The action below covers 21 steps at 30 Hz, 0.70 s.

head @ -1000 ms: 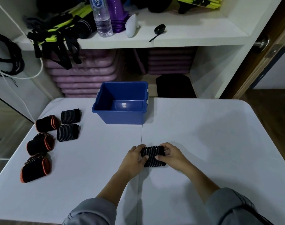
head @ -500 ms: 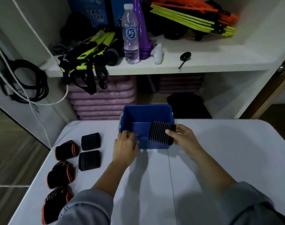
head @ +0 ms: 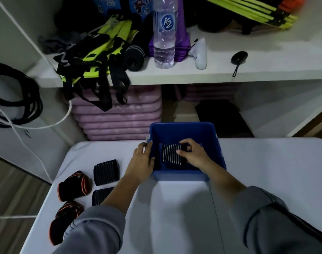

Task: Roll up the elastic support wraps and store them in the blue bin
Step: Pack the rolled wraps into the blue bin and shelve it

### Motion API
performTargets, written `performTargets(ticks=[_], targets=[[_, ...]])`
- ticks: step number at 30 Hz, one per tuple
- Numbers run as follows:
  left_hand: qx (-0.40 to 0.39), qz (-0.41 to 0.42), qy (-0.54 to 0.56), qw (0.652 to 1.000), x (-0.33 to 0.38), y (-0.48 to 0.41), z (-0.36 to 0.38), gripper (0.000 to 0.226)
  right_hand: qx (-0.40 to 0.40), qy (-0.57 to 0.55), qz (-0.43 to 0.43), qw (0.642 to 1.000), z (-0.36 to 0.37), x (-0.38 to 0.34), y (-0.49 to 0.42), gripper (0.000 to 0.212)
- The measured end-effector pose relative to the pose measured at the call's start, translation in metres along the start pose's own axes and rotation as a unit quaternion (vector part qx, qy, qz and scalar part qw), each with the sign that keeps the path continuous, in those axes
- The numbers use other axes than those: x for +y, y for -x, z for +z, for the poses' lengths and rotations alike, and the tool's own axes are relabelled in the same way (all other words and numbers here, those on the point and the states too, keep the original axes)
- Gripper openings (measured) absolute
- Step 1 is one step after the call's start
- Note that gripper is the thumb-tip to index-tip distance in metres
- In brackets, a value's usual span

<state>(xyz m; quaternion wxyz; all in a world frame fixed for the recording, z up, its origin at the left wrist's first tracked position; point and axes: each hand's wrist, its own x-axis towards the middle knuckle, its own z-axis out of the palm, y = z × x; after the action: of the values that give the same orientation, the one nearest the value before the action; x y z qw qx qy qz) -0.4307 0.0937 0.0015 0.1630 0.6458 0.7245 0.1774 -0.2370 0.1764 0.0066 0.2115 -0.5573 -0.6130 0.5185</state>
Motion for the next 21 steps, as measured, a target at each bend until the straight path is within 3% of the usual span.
performTargets(ticks=[6, 10, 13, 21], targets=[[0.007, 0.026, 0.021, 0.999, -0.007, 0.015, 0.002, 0.062, -0.09, 0.093, 0.07, 0.989, 0.021, 0.007, -0.012, 0.047], [0.014, 0.014, 0.025, 0.999, -0.007, 0.034, 0.005, 0.063, -0.131, 0.13, 0.096, 0.978, 0.031, 0.011, -0.007, 0.025], [0.01, 0.012, 0.035, 0.999, -0.006, 0.049, 0.004, 0.063, -0.148, 0.154, 0.115, 0.97, 0.04, 0.019, -0.001, 0.021], [0.016, 0.01, 0.056, 0.998, -0.001, 0.081, 0.008, 0.062, -0.193, 0.294, 0.111, 0.93, 0.051, 0.03, 0.021, 0.045]])
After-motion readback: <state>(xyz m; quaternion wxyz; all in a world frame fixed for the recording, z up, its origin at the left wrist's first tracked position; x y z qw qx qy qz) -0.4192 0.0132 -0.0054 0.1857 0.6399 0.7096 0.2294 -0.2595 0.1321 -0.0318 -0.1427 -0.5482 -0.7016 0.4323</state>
